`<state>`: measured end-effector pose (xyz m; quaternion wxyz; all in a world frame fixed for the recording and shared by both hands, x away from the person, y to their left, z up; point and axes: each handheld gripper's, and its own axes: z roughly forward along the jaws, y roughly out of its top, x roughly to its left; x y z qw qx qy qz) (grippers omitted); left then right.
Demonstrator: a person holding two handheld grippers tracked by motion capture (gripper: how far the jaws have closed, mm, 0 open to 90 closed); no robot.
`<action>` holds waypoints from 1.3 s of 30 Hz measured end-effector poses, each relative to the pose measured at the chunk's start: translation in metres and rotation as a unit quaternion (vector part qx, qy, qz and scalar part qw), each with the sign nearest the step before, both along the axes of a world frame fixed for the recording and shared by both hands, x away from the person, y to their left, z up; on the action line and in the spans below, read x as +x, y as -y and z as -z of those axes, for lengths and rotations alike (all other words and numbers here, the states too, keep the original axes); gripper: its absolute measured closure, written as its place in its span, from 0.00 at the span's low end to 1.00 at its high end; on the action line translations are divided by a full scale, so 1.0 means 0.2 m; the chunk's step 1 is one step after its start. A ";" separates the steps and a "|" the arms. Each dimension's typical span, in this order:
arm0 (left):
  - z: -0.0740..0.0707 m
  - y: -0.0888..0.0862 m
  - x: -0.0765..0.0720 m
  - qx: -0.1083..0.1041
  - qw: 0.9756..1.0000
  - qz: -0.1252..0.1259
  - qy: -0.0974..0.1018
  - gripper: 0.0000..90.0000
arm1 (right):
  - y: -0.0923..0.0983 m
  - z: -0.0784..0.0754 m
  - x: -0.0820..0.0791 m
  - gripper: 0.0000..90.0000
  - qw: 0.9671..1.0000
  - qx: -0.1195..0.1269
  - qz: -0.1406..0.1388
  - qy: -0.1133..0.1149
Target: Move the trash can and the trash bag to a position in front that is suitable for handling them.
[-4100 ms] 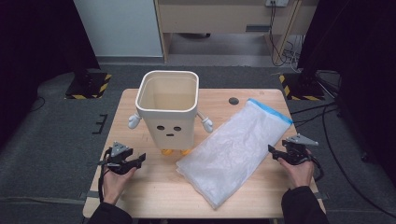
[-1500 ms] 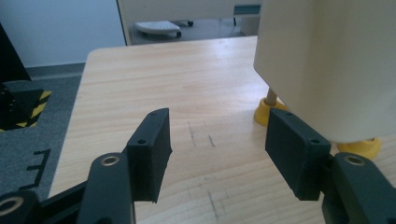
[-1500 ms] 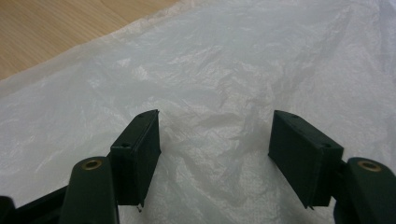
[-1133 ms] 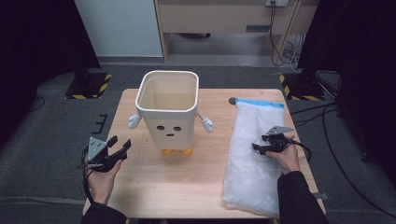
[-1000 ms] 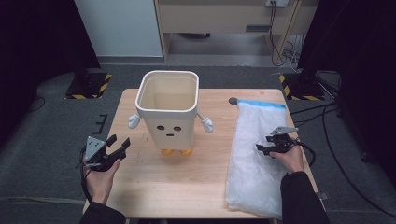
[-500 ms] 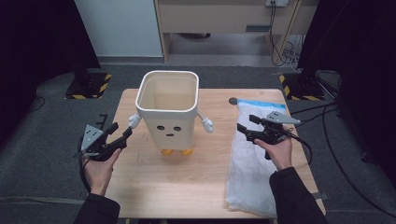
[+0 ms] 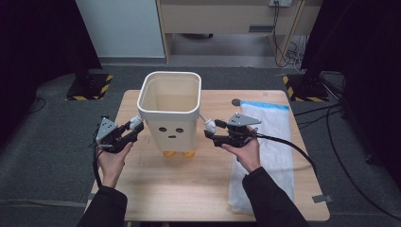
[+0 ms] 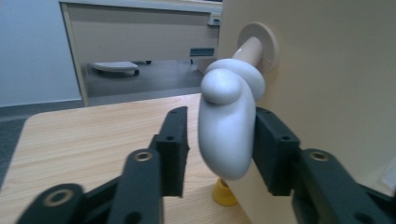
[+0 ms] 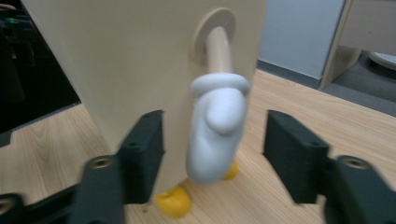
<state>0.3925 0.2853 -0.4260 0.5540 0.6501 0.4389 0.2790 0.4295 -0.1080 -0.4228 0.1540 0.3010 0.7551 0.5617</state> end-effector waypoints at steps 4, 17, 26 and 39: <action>0.00 0.00 0.00 -0.011 1.000 0.001 -0.007 0.72 | -0.03 0.02 0.03 0.66 1.000 0.019 0.003 -0.010; -0.03 0.10 -0.08 -0.069 0.997 0.032 -0.017 0.73 | 0.10 -0.05 -0.02 0.75 1.000 -0.008 0.005 -0.025; -0.02 0.26 -0.14 -0.063 0.996 0.063 -0.031 0.73 | 0.28 -0.09 -0.09 0.75 0.999 -0.018 0.015 -0.024; -0.07 0.36 -0.26 -0.036 0.994 0.097 -0.044 0.74 | 0.46 -0.09 -0.28 0.75 0.999 -0.018 0.015 -0.029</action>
